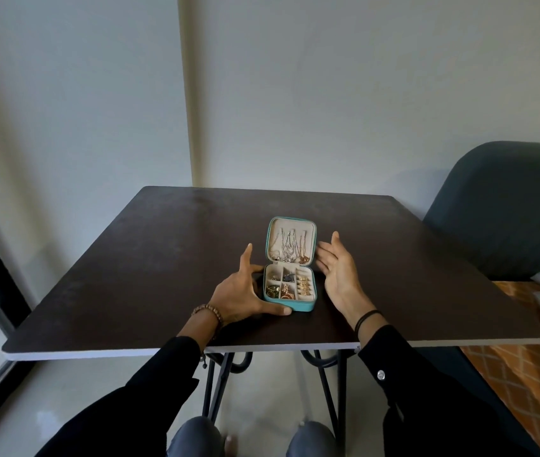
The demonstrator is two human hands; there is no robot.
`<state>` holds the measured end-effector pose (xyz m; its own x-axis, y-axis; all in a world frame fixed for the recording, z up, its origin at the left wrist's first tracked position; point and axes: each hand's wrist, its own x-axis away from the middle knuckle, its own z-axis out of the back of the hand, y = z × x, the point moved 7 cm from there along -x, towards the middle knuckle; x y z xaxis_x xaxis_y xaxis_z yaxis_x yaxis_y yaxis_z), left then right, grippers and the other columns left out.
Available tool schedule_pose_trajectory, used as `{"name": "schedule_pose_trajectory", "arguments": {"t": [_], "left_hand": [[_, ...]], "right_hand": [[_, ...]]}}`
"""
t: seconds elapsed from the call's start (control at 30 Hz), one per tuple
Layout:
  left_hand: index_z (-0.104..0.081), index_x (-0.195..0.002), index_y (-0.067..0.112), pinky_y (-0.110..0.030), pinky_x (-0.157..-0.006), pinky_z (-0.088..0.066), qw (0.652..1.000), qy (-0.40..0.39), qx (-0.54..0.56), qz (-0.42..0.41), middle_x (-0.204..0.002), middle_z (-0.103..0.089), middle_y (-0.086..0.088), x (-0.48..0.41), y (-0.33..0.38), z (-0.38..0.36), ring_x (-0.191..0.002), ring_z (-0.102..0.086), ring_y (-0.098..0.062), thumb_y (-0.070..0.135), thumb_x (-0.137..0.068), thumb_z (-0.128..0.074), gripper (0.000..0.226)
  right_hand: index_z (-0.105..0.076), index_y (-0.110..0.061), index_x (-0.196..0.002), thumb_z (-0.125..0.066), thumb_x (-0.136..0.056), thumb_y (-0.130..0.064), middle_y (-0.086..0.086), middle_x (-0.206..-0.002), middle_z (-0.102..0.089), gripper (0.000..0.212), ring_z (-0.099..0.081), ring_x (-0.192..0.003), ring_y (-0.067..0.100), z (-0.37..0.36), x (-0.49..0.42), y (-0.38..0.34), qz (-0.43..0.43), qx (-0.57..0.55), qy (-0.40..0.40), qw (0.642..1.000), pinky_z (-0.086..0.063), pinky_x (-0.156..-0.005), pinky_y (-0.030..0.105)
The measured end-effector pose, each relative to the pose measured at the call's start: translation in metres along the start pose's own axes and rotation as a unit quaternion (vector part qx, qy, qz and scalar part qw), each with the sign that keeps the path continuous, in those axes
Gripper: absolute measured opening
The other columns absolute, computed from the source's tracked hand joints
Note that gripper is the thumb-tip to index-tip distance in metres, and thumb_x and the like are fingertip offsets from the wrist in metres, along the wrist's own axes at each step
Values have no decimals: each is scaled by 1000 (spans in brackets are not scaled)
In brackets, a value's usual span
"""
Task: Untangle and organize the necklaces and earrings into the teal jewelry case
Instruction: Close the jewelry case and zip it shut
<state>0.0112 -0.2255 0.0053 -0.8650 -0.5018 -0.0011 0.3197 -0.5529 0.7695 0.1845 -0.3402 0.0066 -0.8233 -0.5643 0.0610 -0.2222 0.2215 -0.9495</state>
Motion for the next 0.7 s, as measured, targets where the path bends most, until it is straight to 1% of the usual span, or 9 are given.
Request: {"name": "schedule_pose_trajectory", "arguments": {"t": [0.1, 0.17, 0.27, 0.33, 0.4, 0.43, 0.57, 0.63, 0.7], "left_hand": [[15, -156, 23, -32, -106, -37, 1000, 0, 0, -2, -150, -47, 5, 0, 0, 0, -134, -48, -16, 54, -57, -90, 147], [14, -156, 23, -31, -105, -37, 1000, -1, 1, -6, -149, -47, 5, 0, -1, 0, -133, -49, -16, 53, -58, -90, 145], [10, -156, 25, -29, -102, -37, 1000, 0, 4, -14, -148, -48, 6, -2, -4, -1, -131, -50, -16, 52, -58, -90, 143], [9, -156, 28, -33, -106, -38, 1000, -11, 13, -18, -148, -48, 5, -4, -6, -1, -132, -50, -18, 52, -57, -91, 143], [9, -156, 31, -33, -108, -38, 999, -29, 21, -21, -150, -46, 5, -4, -7, 0, -132, -49, -16, 52, -56, -92, 144], [9, -156, 30, -27, -104, -39, 999, -36, 23, -23, -150, -46, 4, -4, -8, 2, -128, -50, -13, 51, -57, -92, 143], [7, -157, 26, -2, -75, -34, 998, -38, 24, -40, -148, -48, 4, -3, -9, 6, -103, -52, 0, 45, -60, -92, 140], [6, -157, 27, 0, -70, -35, 998, -27, 20, -50, -145, -51, 5, -3, -10, 7, -98, -55, 2, 47, -59, -92, 140], [6, -157, 27, -1, -69, -37, 998, -22, 18, -53, -144, -52, 4, -3, -10, 7, -101, -58, -2, 48, -58, -92, 141]], "right_hand": [[-57, 0, -135, -49, -103, -47, 11, -128, -69, 58, -62, -122, 20, 1, 0, 3, 0, -15, 6, 1000, -43, -109, 35], [-64, -4, -123, -55, -102, -42, 7, -116, -73, 45, -66, -112, 17, 2, 3, 2, -2, -27, 12, 1000, -46, -99, 32], [-73, -9, -102, -66, -97, -25, 8, -105, -76, 18, -70, -104, 19, 0, 8, -4, 15, -20, 8, 1000, -51, -87, 29], [-76, -12, -93, -74, -90, -14, 6, -100, -77, 5, -70, -103, 21, 1, 10, -9, 40, 30, -1, 999, -52, -86, 31], [-78, -13, -93, -79, -84, -11, 4, -101, -78, 10, -71, -105, 20, 1, 13, -11, 65, 124, -24, 990, -53, -91, 32], [-78, -13, -96, -80, -83, -10, 3, -102, -78, 14, -71, -106, 19, 2, 15, -11, 76, 169, -36, 982, -53, -92, 31], [-75, -18, -105, -80, -85, -15, -6, -108, -76, 20, -69, -107, 8, -4, 20, -17, 113, 288, -73, 948, -55, -96, 29], [-74, -20, -110, -80, -86, -20, -9, -113, -74, 25, -67, -110, 4, -14, 20, -20, 124, 352, -88, 924, -52, -101, 27], [-71, -20, -116, -77, -89, -27, -9, -117, -72, 29, -64, -113, 4, -27, 20, -21, 116, 413, -102, 897, -50, -100, 25]]}}
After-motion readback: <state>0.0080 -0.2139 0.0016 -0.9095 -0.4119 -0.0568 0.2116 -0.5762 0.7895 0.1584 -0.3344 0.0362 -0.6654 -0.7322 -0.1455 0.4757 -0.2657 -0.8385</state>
